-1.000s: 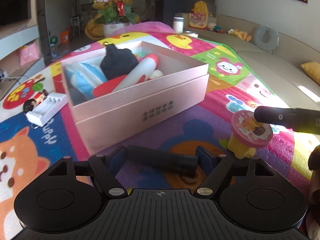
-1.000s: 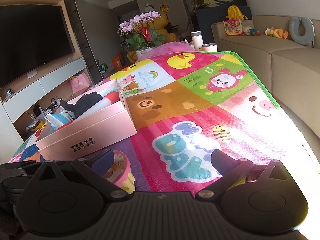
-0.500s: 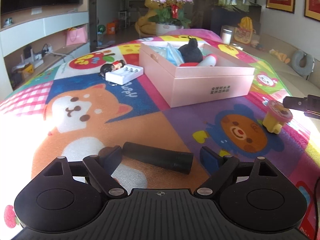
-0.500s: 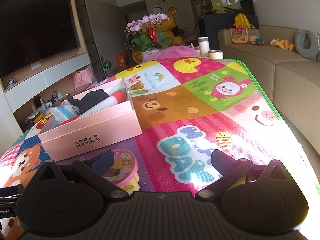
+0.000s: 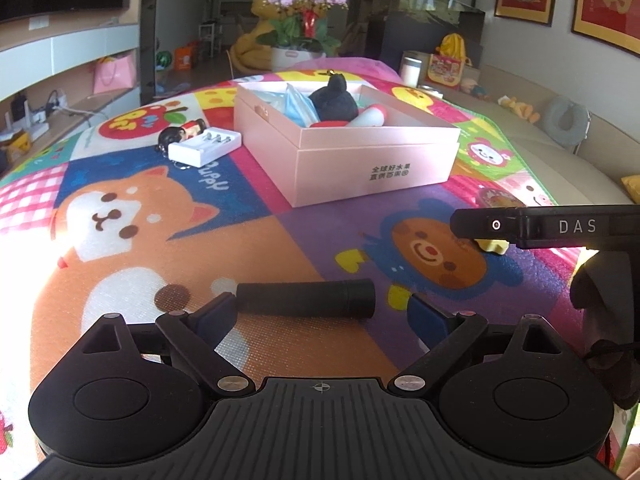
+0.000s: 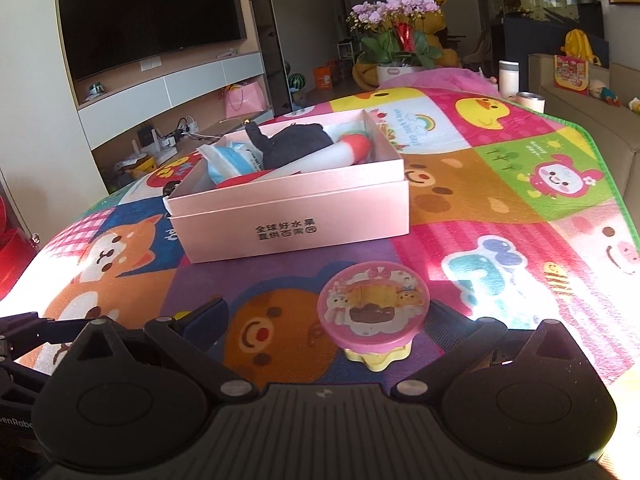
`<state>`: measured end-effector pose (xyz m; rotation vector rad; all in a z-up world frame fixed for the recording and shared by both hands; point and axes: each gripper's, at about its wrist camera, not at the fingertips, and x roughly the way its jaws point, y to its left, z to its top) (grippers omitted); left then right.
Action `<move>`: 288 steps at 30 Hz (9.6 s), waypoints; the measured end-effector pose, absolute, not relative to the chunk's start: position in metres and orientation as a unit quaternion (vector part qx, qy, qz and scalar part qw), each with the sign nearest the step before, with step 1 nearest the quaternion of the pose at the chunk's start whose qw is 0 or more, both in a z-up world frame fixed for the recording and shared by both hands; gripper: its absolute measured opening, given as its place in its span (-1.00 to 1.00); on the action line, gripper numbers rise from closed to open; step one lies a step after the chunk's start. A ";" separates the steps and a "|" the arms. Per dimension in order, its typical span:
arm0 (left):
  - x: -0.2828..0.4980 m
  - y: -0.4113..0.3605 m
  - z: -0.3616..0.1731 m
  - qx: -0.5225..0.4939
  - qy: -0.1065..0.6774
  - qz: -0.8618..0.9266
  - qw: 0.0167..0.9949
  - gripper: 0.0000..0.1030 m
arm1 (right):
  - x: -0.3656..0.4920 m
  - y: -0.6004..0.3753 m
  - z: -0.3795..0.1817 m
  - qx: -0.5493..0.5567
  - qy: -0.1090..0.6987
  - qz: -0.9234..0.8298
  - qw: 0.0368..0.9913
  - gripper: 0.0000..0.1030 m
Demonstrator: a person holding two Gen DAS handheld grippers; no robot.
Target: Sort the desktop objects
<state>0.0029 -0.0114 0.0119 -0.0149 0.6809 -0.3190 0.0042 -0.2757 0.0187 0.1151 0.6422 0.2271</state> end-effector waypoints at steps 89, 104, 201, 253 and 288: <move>0.006 -0.055 0.081 0.075 0.258 -0.162 0.950 0.54 | -0.035 -0.288 0.104 -0.046 0.248 0.131 0.959 0.05; 0.111 -0.078 0.147 0.027 0.192 -0.148 0.970 0.87 | -0.035 -0.313 0.114 -0.023 0.222 0.120 0.968 0.05; -0.006 0.116 0.012 -0.217 0.256 0.037 0.941 0.97 | 0.123 -0.078 0.042 -0.060 0.530 0.282 0.797 -0.67; 0.063 0.017 0.015 -0.034 0.343 -0.035 0.938 0.99 | -0.020 -0.263 0.015 -0.036 0.283 0.058 0.957 0.86; -0.028 0.092 0.042 -0.064 0.335 -0.011 0.940 0.93 | -0.033 -0.112 0.017 -0.263 0.264 0.322 0.870 -0.20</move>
